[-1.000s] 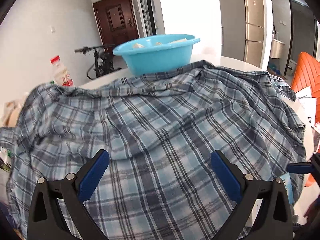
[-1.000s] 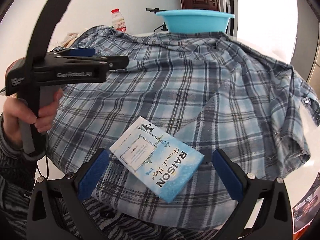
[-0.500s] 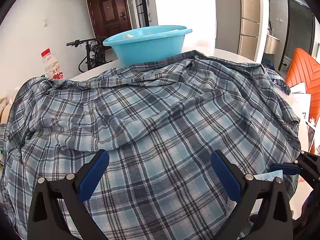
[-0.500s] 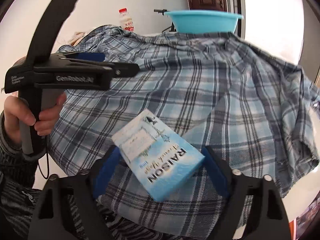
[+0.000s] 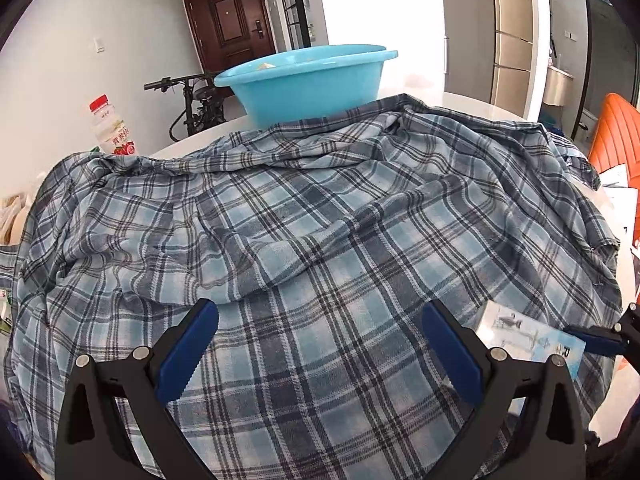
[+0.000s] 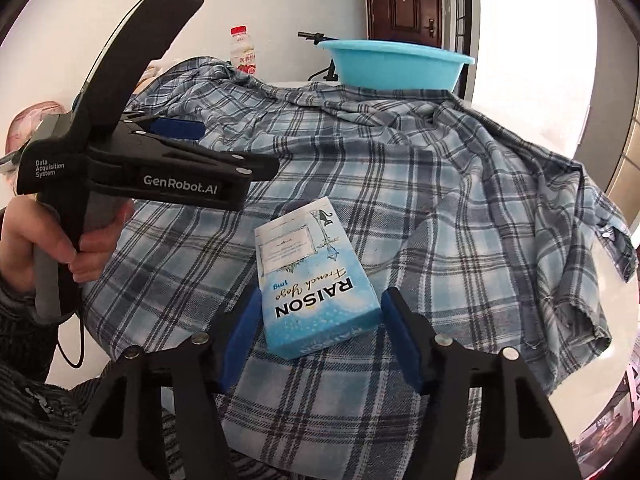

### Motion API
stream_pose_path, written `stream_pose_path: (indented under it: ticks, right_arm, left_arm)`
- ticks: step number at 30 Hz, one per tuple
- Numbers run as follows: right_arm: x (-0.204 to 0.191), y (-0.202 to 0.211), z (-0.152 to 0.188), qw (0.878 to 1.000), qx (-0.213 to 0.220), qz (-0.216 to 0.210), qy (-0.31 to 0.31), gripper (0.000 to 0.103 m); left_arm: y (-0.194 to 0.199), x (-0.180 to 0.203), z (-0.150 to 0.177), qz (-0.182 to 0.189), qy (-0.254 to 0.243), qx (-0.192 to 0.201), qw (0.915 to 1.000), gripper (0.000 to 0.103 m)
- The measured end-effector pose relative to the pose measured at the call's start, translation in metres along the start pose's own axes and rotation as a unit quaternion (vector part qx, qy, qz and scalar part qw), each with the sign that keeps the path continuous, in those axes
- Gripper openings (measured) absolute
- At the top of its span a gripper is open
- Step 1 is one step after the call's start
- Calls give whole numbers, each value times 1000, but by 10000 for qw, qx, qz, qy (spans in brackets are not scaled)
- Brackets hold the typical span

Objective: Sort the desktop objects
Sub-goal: 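Carry the RAISON box over the blue basin with the right gripper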

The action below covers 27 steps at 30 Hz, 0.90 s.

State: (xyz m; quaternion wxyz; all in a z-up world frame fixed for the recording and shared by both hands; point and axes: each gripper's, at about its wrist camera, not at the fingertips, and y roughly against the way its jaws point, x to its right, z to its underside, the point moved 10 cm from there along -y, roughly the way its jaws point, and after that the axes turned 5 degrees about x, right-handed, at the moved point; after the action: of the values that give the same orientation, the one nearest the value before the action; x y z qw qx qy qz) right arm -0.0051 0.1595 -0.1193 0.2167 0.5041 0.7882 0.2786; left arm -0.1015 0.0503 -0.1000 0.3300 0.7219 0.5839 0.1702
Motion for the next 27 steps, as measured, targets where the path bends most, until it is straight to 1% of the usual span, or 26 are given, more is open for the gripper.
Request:
stream_pose_path:
  ticks: [2,6,9,12,14,15,18,20,22,25,27]
  right_arm:
    - [-4,-1,-2,9999,-13,-112,-9,59]
    - [-5,2,-12,9998,101,-94,112,59]
    - [-1,5,-23,9996,169,-82,203,59]
    - [4,8,-36,9995,229,-150,129,59]
    - [6,9,-47,9991,281,-313,-5,59]
    - [8,9,-53,9991,307,-308,1,59]
    - [19,8,-72,9989,439,-20,170,59]
    - [27,6,-84,9985,496,54,204,59]
    - [35,3,-96,9981,551,147,237,59]
    - [47,2,-115,9968,672,341,278,59]
    - [54,-1,-130,9961,738,384,282,59]
  left_arm:
    - [1,-3,-1,-41,2,-9,10000,103]
    - [4,-7,-8,-54,15,-2,10000,103]
    - [3,-9,-16,5,134,27,9999,103]
    - [-5,-21,-23,-179,283,-62,9994,103]
    - [-4,-18,-31,-74,199,-8,9998,103]
    - [-4,-17,-35,-79,95,30,9999,103]
    - [-3,-18,-50,-262,-158,208,9993,103]
    - [-6,-21,-60,-380,-219,309,9986,103]
    - [-10,-23,-71,-340,-148,350,9987,103]
    - [-15,-22,-88,-176,20,432,9989,103]
    - [-18,-18,-99,-115,-1,481,9988,103]
